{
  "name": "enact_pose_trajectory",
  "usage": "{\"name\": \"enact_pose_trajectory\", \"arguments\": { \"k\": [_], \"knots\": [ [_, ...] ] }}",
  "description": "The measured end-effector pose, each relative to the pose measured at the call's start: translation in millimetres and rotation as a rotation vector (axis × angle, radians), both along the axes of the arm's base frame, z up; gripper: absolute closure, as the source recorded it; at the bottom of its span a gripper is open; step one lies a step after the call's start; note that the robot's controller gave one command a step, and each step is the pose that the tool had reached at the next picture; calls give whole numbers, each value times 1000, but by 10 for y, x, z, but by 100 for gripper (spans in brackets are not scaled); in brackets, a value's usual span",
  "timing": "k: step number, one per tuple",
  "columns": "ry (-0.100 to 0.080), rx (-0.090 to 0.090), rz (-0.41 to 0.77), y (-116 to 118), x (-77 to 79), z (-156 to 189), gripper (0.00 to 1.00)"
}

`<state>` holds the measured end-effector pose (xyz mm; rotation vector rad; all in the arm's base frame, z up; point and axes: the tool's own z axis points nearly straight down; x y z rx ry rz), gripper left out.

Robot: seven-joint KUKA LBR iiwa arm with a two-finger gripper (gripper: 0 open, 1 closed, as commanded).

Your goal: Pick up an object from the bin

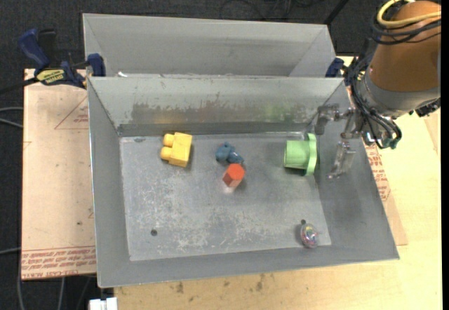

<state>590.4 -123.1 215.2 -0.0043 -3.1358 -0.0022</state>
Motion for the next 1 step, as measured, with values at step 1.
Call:
{"name": "enact_pose_trajectory", "arguments": {
  "k": [1],
  "knots": [
    [-1,0,-217,-96,197,-1191,0]
  ]
}}
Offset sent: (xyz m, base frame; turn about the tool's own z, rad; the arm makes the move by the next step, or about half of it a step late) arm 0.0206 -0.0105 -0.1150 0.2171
